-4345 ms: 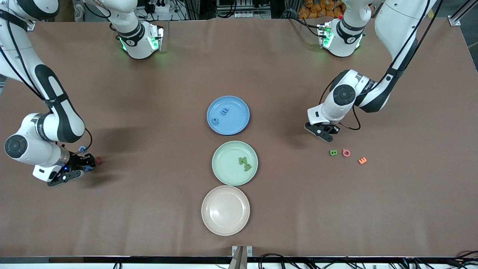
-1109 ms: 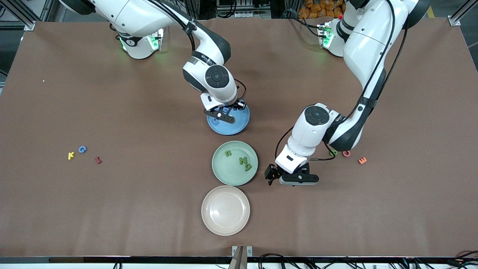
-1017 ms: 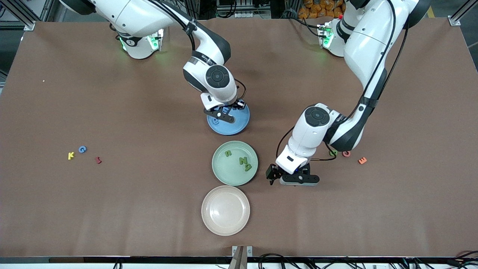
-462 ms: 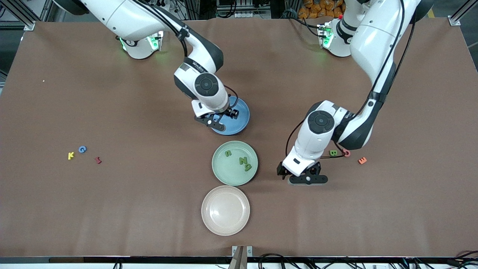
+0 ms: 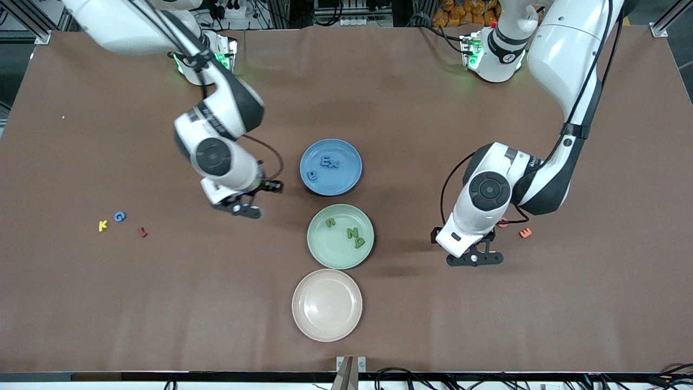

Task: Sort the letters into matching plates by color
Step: 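Move both grippers back to the remaining letters, then grasp the green B with the left gripper while the right gripper grasps blue letter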

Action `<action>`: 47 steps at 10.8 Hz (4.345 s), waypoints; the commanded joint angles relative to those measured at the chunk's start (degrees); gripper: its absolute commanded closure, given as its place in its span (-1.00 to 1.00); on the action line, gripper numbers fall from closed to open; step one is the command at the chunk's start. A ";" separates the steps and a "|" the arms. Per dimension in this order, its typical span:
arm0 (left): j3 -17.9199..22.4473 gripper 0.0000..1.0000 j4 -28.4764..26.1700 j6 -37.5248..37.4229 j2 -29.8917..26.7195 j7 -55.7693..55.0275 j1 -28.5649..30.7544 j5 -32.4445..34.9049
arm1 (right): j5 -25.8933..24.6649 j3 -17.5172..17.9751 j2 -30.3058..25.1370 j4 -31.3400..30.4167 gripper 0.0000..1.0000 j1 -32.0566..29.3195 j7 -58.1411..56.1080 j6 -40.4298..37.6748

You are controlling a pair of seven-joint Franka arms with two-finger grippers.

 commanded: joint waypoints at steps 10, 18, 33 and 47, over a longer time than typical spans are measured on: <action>-12.60 -1.00 -26.26 10.10 -8.80 6.92 17.68 1.19 | -4.02 -23.35 -12.99 -17.40 -0.49 -14.06 -60.58 18.73; -12.68 -1.00 -30.41 21.73 -5.11 7.98 22.17 12.63 | -3.23 -27.59 -7.28 -19.44 -0.32 -17.66 -72.58 28.96; -10.76 -1.00 -34.63 30.53 -4.41 3.58 26.21 17.70 | 3.45 -28.64 1.42 -16.10 -0.23 -20.57 -79.96 37.92; -9.52 -1.00 -30.41 24.02 -2.21 -11.71 23.49 21.33 | 8.90 -28.73 3.97 -15.48 0.09 -21.27 -84.01 38.01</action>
